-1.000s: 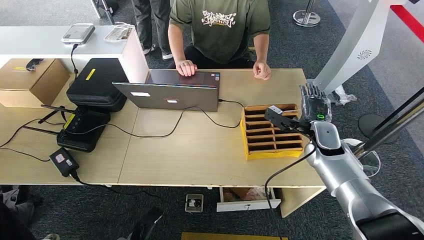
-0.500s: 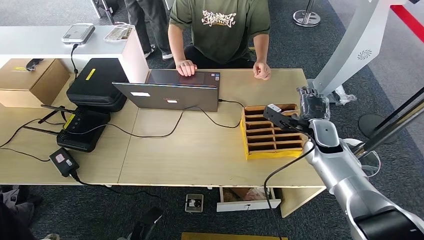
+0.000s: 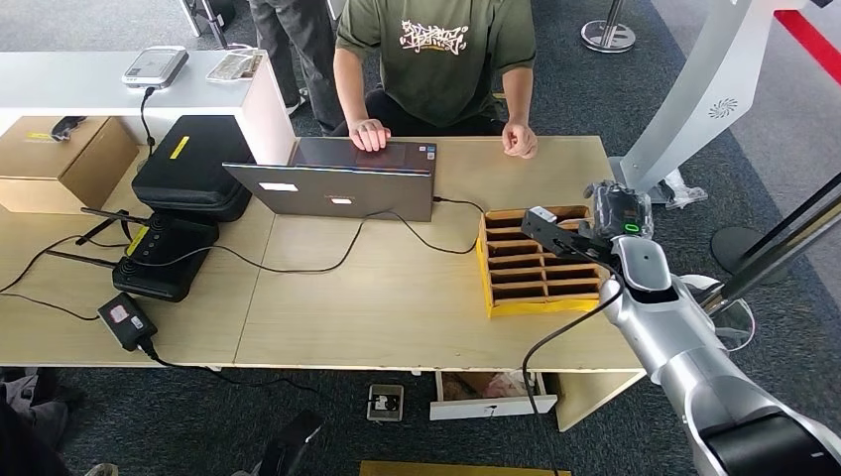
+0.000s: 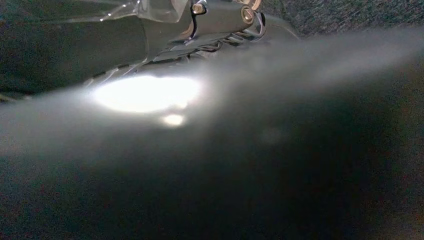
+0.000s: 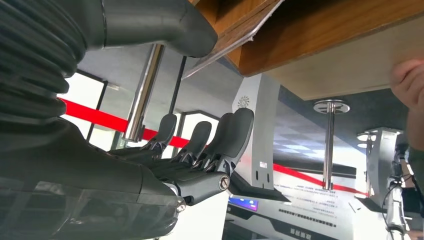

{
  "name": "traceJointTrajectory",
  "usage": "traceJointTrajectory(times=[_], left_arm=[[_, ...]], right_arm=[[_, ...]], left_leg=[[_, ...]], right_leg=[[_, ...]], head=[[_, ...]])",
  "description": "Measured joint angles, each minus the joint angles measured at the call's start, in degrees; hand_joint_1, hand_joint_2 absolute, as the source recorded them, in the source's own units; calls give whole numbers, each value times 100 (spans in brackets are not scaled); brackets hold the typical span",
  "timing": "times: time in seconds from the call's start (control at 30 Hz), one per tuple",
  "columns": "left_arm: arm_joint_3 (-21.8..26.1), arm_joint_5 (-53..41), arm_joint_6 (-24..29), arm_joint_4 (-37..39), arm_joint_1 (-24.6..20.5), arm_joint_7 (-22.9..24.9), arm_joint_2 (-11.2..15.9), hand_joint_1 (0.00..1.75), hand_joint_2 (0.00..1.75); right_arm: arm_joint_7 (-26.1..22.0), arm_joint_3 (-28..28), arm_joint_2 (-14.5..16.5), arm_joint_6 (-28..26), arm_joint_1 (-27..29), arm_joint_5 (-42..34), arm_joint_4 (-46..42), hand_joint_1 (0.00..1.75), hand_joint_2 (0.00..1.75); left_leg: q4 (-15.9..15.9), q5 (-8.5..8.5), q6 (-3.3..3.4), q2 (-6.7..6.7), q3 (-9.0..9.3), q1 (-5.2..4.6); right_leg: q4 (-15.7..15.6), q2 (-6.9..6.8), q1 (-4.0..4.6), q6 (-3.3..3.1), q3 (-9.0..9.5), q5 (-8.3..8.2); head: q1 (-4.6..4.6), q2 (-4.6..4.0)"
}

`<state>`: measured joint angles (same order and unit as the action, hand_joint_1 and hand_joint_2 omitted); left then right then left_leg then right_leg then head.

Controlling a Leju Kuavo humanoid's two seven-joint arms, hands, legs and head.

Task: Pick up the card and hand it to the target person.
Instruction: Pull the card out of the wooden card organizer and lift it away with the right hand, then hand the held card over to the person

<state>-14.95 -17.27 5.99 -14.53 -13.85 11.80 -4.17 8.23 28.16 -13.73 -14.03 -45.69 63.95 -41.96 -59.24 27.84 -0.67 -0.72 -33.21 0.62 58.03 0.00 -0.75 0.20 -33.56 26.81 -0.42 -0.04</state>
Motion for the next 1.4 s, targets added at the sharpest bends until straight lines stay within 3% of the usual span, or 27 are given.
traceJointTrajectory(times=[0.13, 0.3, 0.43, 0.5, 0.7, 1.2, 1.4], left_arm=[[0, -2, 0, 0, 0, 1, 0, 0, 0], [0, -2, 0, 0, -2, 1, 0, 0, 0], [0, -3, 0, 0, -3, 1, 0, 0, 0], [0, -5, 0, 0, -4, -1, 0, 0, 0], [1, -25, 0, 0, -5, -46, 0, 0, 0], [62, -21, 0, 0, 7, -205, 12, 0, 0], [89, -13, 0, 0, 6, -205, 23, 0, 0]], right_arm=[[1, -1, 0, -3, -1, 0, 28, 124, 175], [7, -1, 0, -3, -3, 0, 63, 127, 175], [8, -1, 0, -3, -3, 0, 80, 167, 175], [8, -1, 0, -3, -1, -4, 83, 174, 175], [-109, -1, -4, -174, 80, -110, -150, 175, 175], [-354, -119, -343, -438, 329, -282, -2850, 172, 175], [-424, -191, -378, -422, 393, -280, -3434, 172, 175]], left_leg=[[0, 0, 0, 0, 0, 0], [0, 0, 0, 0, 0, 0], [0, 0, 0, 0, 1, 0], [0, 0, 0, 0, 1, 0], [0, 0, 0, 2, 1, 0], [-1, 0, 0, 3, 1, 0], [0, 0, 0, 3, 2, 0]], right_leg=[[0, 0, 0, 0, 0, 0], [0, 0, 0, 0, 0, 0], [0, 0, 0, 0, 0, 0], [0, 0, 0, 0, 0, 0], [0, 3, 0, 0, -1, 0], [0, 4, 0, 0, -3, 0], [0, 6, 0, 0, -3, 0]], head=[[0, 0], [0, 0], [0, 0], [0, 0], [0, -1], [1, 0], [0, 0]])
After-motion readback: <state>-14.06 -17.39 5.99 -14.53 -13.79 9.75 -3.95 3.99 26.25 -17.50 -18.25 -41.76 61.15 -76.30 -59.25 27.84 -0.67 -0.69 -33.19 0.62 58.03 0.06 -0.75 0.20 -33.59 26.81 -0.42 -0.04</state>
